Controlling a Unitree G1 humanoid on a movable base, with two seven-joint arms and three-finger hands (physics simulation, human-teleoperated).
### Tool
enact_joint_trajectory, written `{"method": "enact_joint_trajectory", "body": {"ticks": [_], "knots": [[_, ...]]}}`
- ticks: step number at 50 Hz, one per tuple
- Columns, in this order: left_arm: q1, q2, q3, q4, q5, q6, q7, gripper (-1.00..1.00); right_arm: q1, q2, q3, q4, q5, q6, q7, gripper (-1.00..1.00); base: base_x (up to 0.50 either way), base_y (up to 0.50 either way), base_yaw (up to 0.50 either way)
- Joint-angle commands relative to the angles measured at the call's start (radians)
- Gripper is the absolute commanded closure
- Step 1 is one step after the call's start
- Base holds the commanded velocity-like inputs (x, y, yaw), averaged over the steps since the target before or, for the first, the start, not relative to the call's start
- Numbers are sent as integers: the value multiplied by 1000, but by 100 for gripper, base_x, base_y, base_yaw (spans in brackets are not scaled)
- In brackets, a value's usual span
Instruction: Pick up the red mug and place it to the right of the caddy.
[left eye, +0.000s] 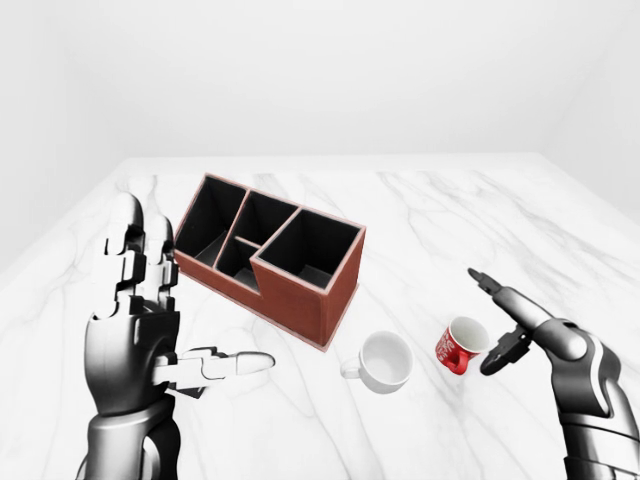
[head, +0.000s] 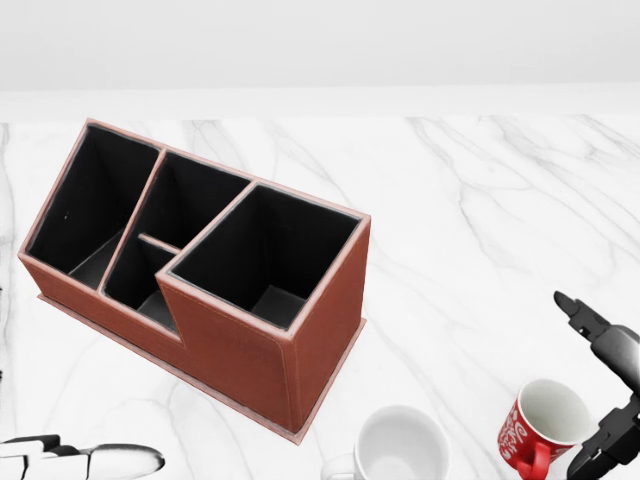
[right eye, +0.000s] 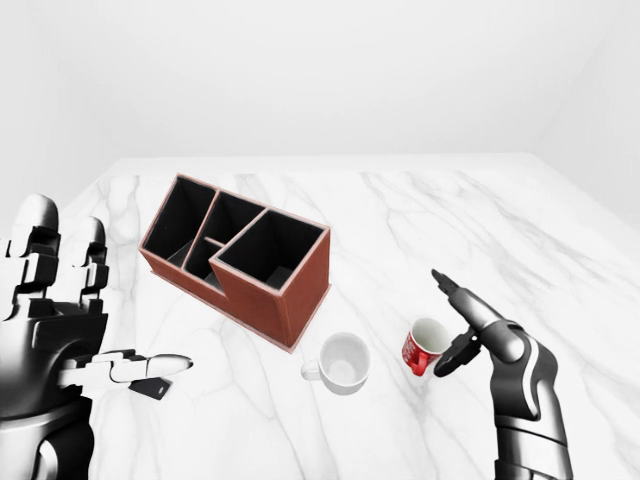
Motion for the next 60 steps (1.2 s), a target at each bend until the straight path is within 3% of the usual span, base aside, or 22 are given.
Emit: {"method": "enact_joint_trajectory", "body": {"ticks": [1, 26, 40, 60], "knots": [[1, 0, -3, 5, 0, 0, 0, -100, -16, -18, 6, 25, -46, 0, 0, -100, 0, 0, 0], [4, 3, -18, 18, 14, 0, 6, -100, -157, -48, 93, 154, -144, 0, 0, -100, 0, 0, 0], [-2, 0, 4, -2, -2, 0, 0, -100, -104, -25, 98, 121, -204, 0, 0, -100, 0, 0, 0], [-10, 2, 7, 5, 5, 0, 3, -100, -137, -31, 121, 245, -204, 0, -33, -100, 0, 0, 0]]}}
